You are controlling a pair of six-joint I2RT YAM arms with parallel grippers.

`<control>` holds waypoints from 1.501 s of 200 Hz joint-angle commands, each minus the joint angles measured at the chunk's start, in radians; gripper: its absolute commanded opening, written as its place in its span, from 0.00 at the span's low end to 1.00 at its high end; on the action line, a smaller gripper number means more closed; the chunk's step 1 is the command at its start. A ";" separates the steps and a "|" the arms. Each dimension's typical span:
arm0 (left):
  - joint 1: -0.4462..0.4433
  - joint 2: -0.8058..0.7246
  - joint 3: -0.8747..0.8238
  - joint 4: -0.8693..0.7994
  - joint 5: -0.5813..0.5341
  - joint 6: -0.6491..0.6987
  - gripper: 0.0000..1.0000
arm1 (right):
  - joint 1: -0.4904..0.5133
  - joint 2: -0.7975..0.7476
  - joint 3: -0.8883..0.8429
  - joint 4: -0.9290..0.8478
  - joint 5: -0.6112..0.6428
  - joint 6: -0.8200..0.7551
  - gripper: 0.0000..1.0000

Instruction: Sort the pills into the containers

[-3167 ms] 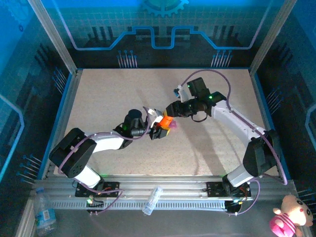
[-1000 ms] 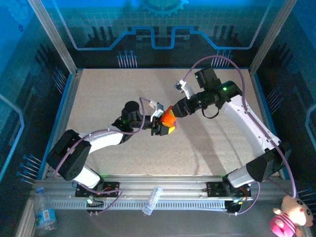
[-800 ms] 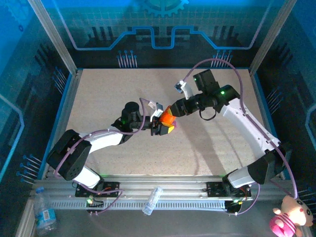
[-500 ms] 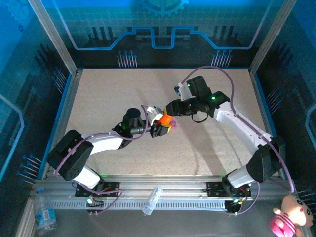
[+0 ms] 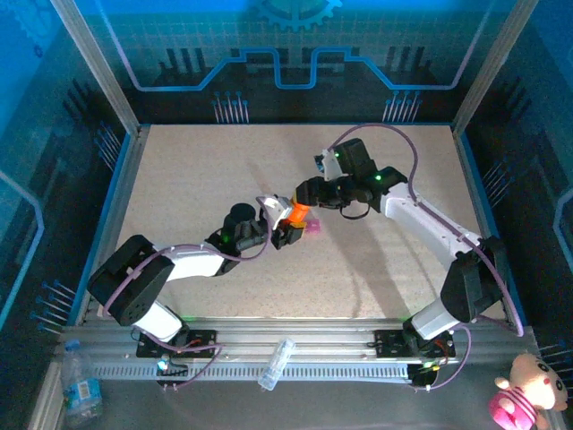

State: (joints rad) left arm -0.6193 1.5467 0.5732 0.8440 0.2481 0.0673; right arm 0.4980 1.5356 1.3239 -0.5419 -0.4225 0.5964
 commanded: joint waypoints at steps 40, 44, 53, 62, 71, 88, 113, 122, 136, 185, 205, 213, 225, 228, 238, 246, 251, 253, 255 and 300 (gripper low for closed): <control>0.046 0.011 0.050 0.354 0.281 -0.169 0.00 | -0.171 -0.203 -0.004 -0.039 -0.165 -0.125 0.86; 0.050 0.011 0.054 0.349 0.301 -0.179 0.00 | -0.183 -0.214 -0.004 -0.047 -0.185 -0.146 0.87; 0.060 0.011 0.066 0.334 0.353 -0.202 0.00 | -0.201 -0.225 0.012 -0.085 -0.197 -0.184 0.87; 0.068 0.009 0.080 0.319 0.408 -0.230 0.00 | -0.206 -0.225 0.044 -0.154 -0.185 -0.243 0.86; 0.076 0.011 0.096 0.305 0.460 -0.258 0.00 | -0.207 -0.214 0.083 -0.227 -0.164 -0.309 0.86; 0.086 0.013 0.126 0.271 0.545 -0.305 0.00 | -0.202 -0.179 0.152 -0.340 -0.152 -0.413 0.86; 0.091 0.013 0.156 0.218 0.610 -0.329 0.00 | -0.169 -0.137 0.231 -0.439 -0.136 -0.522 0.88; 0.090 0.013 0.160 0.208 0.620 -0.331 0.00 | -0.154 -0.129 0.247 -0.447 -0.140 -0.541 0.88; 0.091 0.016 0.166 0.201 0.629 -0.336 0.00 | -0.130 -0.116 0.268 -0.454 -0.141 -0.552 0.89; 0.091 0.027 0.170 0.202 0.642 -0.344 0.00 | -0.066 -0.073 0.311 -0.466 -0.127 -0.555 0.87; 0.090 0.028 0.169 0.202 0.643 -0.344 0.00 | -0.047 -0.056 0.323 -0.467 -0.121 -0.554 0.86; 0.091 0.027 0.169 0.203 0.643 -0.344 0.00 | -0.039 -0.050 0.326 -0.468 -0.119 -0.555 0.85; 0.090 0.027 0.168 0.205 0.645 -0.345 0.00 | -0.030 -0.041 0.331 -0.468 -0.116 -0.553 0.83; 0.090 0.027 0.169 0.204 0.645 -0.345 0.00 | -0.028 -0.039 0.333 -0.469 -0.116 -0.553 0.83; 0.091 0.027 0.168 0.206 0.646 -0.345 0.00 | -0.022 -0.033 0.336 -0.469 -0.115 -0.554 0.79; 0.091 0.027 0.169 0.205 0.646 -0.345 0.00 | -0.018 -0.028 0.337 -0.469 -0.113 -0.552 0.76; 0.091 0.027 0.169 0.206 0.646 -0.345 0.00 | -0.016 -0.026 0.337 -0.469 -0.114 -0.553 0.73; 0.091 0.029 0.169 0.206 0.646 -0.345 0.00 | -0.016 -0.025 0.337 -0.468 -0.114 -0.551 0.71; 0.090 0.029 0.169 0.207 0.648 -0.345 0.00 | -0.015 -0.024 0.338 -0.469 -0.114 -0.552 0.69; 0.090 0.028 0.167 0.209 0.638 -0.331 0.00 | -0.003 -0.028 0.292 -0.436 -0.091 -0.490 0.43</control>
State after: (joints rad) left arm -0.5304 1.5780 0.7101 1.0096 0.8654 -0.2722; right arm 0.4770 1.5024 1.6314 -0.9863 -0.5392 0.0608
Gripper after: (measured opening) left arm 0.518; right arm 0.464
